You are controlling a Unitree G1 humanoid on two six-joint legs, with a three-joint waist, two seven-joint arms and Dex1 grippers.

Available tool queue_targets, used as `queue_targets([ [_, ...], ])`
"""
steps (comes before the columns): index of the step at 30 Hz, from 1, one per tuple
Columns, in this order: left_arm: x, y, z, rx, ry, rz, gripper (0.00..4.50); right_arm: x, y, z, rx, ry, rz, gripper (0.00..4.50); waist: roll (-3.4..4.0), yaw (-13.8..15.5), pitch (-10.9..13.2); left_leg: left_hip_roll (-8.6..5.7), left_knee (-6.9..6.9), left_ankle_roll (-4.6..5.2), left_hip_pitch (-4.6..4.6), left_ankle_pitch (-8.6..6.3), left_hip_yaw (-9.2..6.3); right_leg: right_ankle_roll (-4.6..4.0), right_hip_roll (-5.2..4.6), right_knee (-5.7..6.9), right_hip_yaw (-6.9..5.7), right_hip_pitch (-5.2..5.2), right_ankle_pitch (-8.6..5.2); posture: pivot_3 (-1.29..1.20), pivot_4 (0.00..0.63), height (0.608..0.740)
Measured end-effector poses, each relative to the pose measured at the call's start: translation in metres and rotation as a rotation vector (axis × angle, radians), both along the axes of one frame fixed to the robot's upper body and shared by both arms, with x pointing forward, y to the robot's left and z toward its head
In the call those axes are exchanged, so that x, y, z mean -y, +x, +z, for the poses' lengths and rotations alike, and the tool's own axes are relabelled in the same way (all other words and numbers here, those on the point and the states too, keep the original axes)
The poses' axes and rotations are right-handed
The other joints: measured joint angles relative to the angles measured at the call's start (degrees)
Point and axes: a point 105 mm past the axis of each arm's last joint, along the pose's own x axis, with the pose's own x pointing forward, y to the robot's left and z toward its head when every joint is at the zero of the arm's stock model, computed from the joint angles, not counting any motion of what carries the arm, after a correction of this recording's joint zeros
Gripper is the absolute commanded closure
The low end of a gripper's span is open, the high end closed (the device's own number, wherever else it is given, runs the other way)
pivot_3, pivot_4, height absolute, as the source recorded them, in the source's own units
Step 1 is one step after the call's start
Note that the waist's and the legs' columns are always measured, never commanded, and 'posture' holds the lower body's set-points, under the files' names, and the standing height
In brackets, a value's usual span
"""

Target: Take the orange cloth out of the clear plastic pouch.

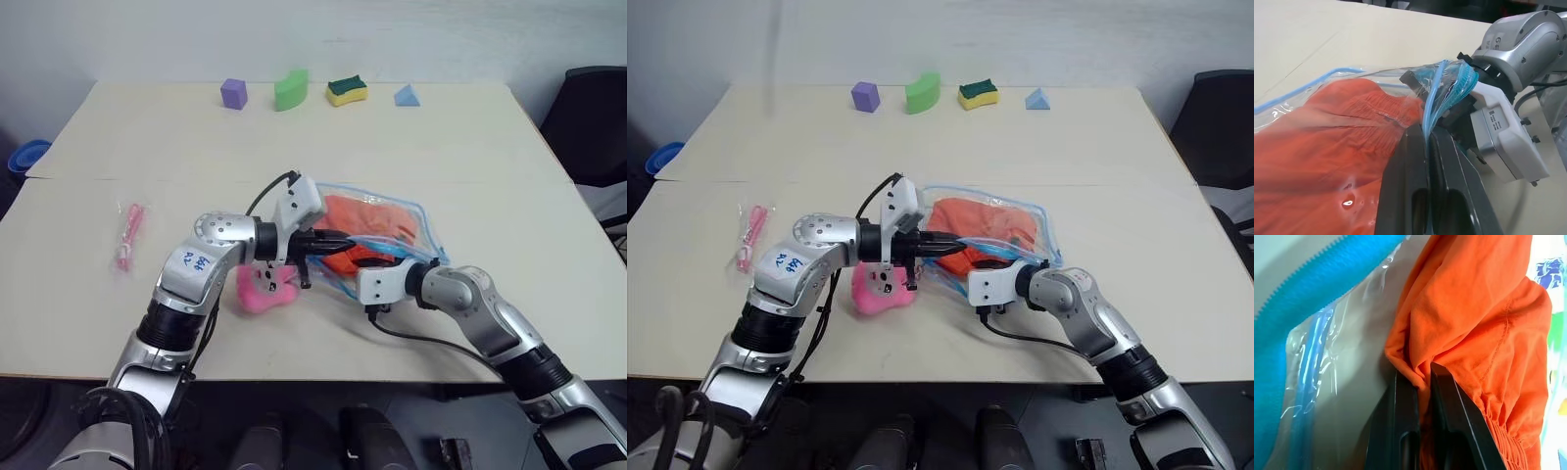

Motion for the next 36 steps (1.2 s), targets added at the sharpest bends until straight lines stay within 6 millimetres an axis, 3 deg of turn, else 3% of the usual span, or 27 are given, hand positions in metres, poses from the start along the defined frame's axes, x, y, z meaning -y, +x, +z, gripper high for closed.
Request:
queue_targets([
  [8, 0.020, 0.039, 0.015, 0.004, -0.080, 0.142, 4.50, 0.003, -0.017, 0.000, 0.031, -0.085, 0.118, 4.49, -0.01, 0.1, 0.0, -0.05, 0.00, 0.00, -0.01, 0.00, 0.00, 0.00, 0.00, -0.02, -0.02, -0.01, 0.00, 0.00, 0.150, 0.740],
  [16, 0.021, 0.054, -0.009, 0.133, 0.069, 0.183, 4.50, 0.015, -0.056, 0.006, 0.064, -0.196, 0.314, 4.49, -0.01, 0.0, 0.0, -0.04, -0.06, -0.01, -0.01, 0.00, 0.02, 0.00, 0.03, -0.03, 0.03, -0.08, 0.00, 0.00, 0.150, 0.740],
  [19, 0.007, 0.058, -0.030, 0.196, 0.176, 0.203, 4.50, 0.030, -0.081, 0.006, 0.029, -0.249, 0.389, 4.49, 0.00, 0.1, 0.0, -0.03, -0.08, 0.00, 0.00, 0.00, 0.02, 0.00, 0.03, -0.07, 0.05, -0.05, 0.00, 0.00, 0.150, 0.740],
  [21, 0.002, 0.059, -0.041, 0.214, 0.219, 0.214, 4.50, 0.047, -0.100, -0.002, -0.026, -0.315, 0.417, 4.49, 0.00, 0.3, 0.0, -0.05, -0.07, 0.01, -0.01, -0.01, 0.03, 0.00, 0.02, -0.05, 0.06, -0.05, 0.00, 0.00, 0.150, 0.740],
  [22, 0.000, 0.060, -0.045, 0.223, 0.230, 0.224, 4.50, 0.065, -0.114, -0.010, -0.079, -0.395, 0.434, 4.49, 0.00, 0.8, 0.0, -0.05, -0.08, 0.03, -0.02, -0.02, 0.03, 0.00, 0.02, -0.12, 0.04, -0.01, 0.00, 0.00, 0.150, 0.740],
  [26, -0.022, 0.068, -0.046, 0.229, 0.253, 0.290, 4.50, 0.092, -0.139, -0.020, -0.165, -0.410, 0.416, 4.49, -0.14, 0.8, -0.1, 0.00, -0.08, 0.06, 0.21, -0.04, 0.17, 0.00, 0.09, -0.06, 0.17, 0.16, 0.00, 0.00, 0.150, 0.740],
  [29, -0.047, 0.068, -0.045, 0.236, 0.286, 0.325, 4.50, 0.119, -0.135, -0.019, -0.181, -0.394, 0.290, 4.49, -0.18, 0.4, 0.0, 0.05, -0.32, 0.14, 0.89, -0.08, 0.36, 0.00, 0.14, -0.17, 0.35, 0.70, 0.00, 0.00, 0.150, 0.740],
  [31, -0.065, 0.062, -0.043, 0.218, 0.291, 0.319, 4.50, 0.148, -0.116, -0.013, -0.166, -0.385, 0.126, 4.49, -0.19, -0.1, 0.0, 0.09, -0.37, 0.18, 1.14, -0.12, 0.39, 0.00, 0.15, -0.27, 0.37, 0.96, 0.00, 0.00, 0.150, 0.740],
  [33, -0.071, 0.048, -0.042, 0.195, 0.281, 0.259, 4.50, 0.178, -0.093, -0.001, -0.126, -0.347, -0.064, 4.49, -0.17, -0.1, 0.0, 0.08, -0.35, 0.18, 1.13, -0.12, 0.39, 0.00, 0.10, -0.27, 0.38, 0.95, 0.00, 0.00, 0.150, 0.740],
  [36, -0.069, 0.020, -0.053, 0.171, 0.314, 0.126, 4.50, 0.185, -0.056, 0.019, -0.002, -0.186, -0.239, 4.49, -0.14, -0.4, 0.0, 0.19, -0.35, 0.11, 1.11, -0.14, 0.39, 0.00, 0.19, -0.27, 0.41, 0.89, 0.00, 0.00, 0.150, 0.740],
])
